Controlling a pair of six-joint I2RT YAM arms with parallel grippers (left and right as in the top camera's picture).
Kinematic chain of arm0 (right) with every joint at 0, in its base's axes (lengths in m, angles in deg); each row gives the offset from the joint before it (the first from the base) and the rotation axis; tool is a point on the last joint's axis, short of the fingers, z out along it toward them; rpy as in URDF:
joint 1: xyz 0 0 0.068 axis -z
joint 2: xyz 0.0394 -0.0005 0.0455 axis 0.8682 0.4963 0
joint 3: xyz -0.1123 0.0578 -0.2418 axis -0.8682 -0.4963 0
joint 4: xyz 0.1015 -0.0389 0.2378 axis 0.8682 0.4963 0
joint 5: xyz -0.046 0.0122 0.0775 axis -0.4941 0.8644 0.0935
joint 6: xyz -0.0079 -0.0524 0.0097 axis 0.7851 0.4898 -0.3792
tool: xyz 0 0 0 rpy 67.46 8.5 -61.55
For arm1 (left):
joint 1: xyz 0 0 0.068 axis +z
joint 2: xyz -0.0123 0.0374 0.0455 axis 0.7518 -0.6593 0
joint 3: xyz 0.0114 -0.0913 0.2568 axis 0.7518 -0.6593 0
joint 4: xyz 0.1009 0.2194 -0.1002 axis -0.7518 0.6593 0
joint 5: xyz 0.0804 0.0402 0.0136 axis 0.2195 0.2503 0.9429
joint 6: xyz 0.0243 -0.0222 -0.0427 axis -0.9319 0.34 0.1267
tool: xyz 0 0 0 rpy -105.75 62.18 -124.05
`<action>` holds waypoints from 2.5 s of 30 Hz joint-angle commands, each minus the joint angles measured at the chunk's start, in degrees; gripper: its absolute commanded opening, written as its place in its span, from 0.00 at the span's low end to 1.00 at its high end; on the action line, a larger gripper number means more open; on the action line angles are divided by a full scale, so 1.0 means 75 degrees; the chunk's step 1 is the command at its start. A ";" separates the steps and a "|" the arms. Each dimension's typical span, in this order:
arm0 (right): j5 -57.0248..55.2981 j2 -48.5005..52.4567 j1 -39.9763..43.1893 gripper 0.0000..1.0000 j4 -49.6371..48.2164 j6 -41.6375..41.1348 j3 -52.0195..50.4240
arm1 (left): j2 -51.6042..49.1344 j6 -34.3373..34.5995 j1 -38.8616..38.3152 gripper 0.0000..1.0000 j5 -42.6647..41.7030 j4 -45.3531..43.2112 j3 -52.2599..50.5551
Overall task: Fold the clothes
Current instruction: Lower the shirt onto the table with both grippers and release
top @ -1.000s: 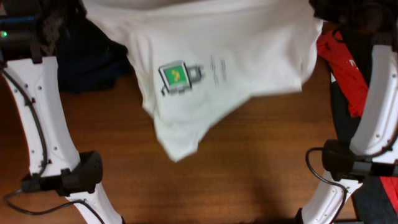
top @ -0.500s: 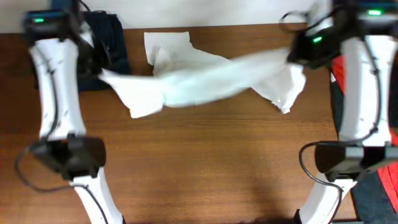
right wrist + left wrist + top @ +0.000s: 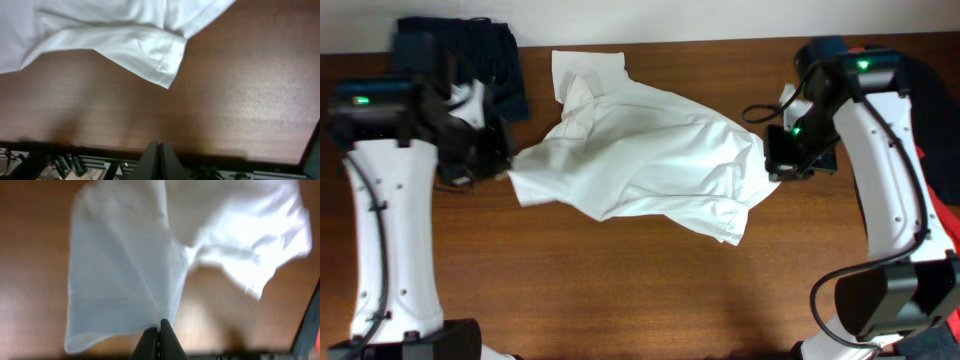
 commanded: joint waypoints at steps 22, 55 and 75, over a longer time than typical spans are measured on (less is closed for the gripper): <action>0.0312 0.0513 -0.0029 0.63 -0.5896 -0.0458 -0.5001 | 0.0621 0.0793 -0.0099 0.82 0.2900 -0.1641 -0.3008; 0.0761 0.0799 0.0268 0.59 -0.5668 0.0411 -0.4908 | 0.0621 0.0740 -0.0099 0.84 0.2975 -0.1760 -0.3008; 0.0845 0.0790 0.0638 0.04 -0.2652 0.0356 -0.3086 | 0.0621 0.0740 -0.0099 0.84 0.2975 -0.1679 -0.3008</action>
